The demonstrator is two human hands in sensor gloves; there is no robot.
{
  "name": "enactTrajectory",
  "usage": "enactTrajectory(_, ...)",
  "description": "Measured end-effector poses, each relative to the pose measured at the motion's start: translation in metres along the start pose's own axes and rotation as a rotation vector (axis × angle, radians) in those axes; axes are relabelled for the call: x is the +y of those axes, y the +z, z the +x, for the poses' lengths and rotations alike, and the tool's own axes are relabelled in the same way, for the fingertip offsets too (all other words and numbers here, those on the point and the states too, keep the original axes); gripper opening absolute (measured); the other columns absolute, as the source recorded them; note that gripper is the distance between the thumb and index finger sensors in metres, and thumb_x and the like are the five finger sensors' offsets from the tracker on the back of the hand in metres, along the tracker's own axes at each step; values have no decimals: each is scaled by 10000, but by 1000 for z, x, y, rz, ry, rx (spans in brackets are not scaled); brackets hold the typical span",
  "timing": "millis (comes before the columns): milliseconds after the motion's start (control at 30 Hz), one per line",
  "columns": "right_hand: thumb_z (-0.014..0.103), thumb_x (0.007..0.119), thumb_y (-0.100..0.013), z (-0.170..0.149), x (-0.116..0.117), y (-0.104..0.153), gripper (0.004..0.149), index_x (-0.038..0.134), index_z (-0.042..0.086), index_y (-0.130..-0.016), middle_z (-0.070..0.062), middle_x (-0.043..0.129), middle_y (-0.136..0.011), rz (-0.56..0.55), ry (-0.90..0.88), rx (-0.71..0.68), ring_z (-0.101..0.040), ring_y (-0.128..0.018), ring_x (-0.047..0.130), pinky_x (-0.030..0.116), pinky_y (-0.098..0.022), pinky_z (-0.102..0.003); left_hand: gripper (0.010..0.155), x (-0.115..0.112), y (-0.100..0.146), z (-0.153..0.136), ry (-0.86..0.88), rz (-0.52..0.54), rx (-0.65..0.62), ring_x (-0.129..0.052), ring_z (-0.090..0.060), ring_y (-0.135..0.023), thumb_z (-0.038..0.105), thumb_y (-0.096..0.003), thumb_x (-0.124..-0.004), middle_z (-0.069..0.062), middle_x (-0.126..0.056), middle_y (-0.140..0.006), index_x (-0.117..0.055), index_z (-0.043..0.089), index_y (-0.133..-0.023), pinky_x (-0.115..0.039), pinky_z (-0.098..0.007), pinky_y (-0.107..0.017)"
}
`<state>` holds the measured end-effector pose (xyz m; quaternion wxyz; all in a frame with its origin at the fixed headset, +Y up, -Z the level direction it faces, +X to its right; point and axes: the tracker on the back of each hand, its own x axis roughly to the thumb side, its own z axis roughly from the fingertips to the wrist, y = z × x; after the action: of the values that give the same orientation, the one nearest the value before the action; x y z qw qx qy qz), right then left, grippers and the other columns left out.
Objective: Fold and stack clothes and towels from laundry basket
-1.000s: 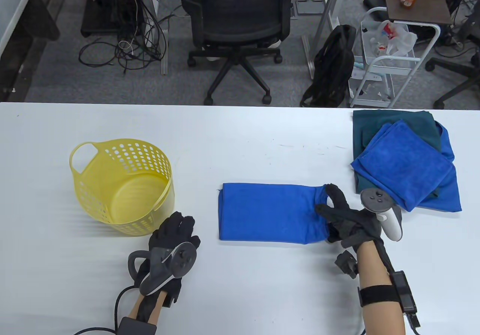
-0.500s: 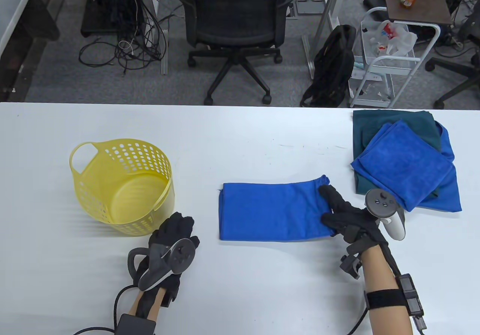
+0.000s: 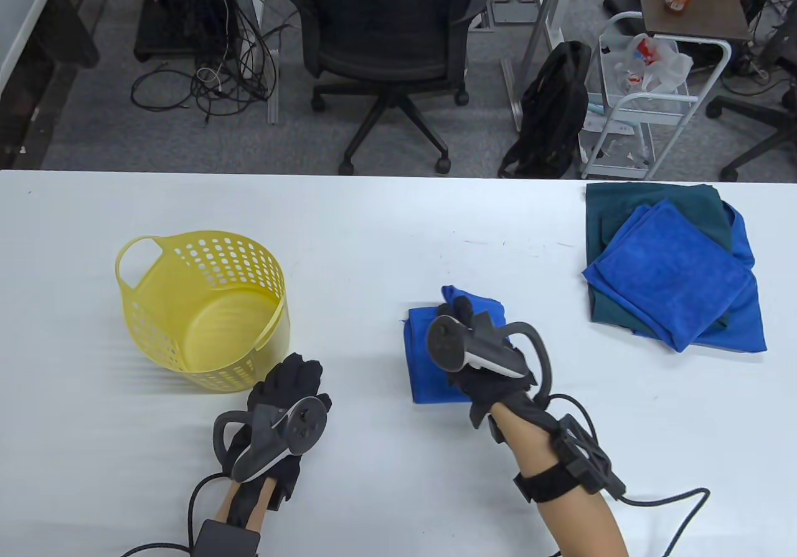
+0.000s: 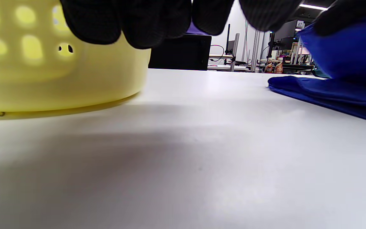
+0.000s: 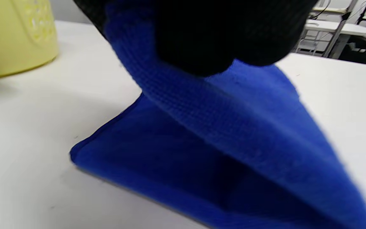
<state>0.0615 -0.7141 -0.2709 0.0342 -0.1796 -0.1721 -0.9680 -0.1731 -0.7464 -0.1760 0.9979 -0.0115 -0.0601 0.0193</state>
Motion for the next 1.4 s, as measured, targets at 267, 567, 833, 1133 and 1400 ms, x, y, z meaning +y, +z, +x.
enactTrajectory(267,325,677,-660,7,36,-18,706,225,178,-1182,-330,155,-1158,201,-121,-147,-268,-643,876,812,-511,-453,684,-1,0,1,-7,-17,-11,-739,-409,-1058,530,-582,-688,-195,-583,-1225,-556,208,-1171,-719,-589,-714)
enactTrajectory(567,232,711,-666,-117,14,20,660,409,-72,-1168,-406,521,-1100,-195,-596,329,-511,-814,765,707,-579,-641,686,3,0,5,-34,10,-17,-738,-413,-1057,531,-582,-687,-195,-578,-1227,-554,207,-1172,-715,-593,-714)
enactTrajectory(833,253,762,-602,-104,72,7,490,632,-35,-977,-427,470,-1100,-242,-676,133,-666,-953,374,389,-618,-793,687,-1,1,13,-77,-10,-36,-734,-417,-1059,532,-581,-686,-198,-580,-1227,-556,207,-1172,-714,-596,-714)
enactTrajectory(1133,174,769,-629,-123,74,10,802,182,333,-1153,-429,150,-1156,237,-1035,-229,-546,-950,628,754,-612,-629,719,-1,0,12,-86,-22,-31,-724,-427,-1062,533,-582,-684,-208,-566,-1231,-497,204,-1194,-709,-600,-716)
enactTrajectory(1400,109,851,-525,-122,63,6,792,384,52,-1162,-289,185,-1179,-100,-870,-194,-339,-842,791,886,-533,-373,723,-9,-2,12,-115,-61,-39,-719,-425,-1066,536,-581,-684,-207,-562,-1233,-493,206,-1195,-706,-603,-717)
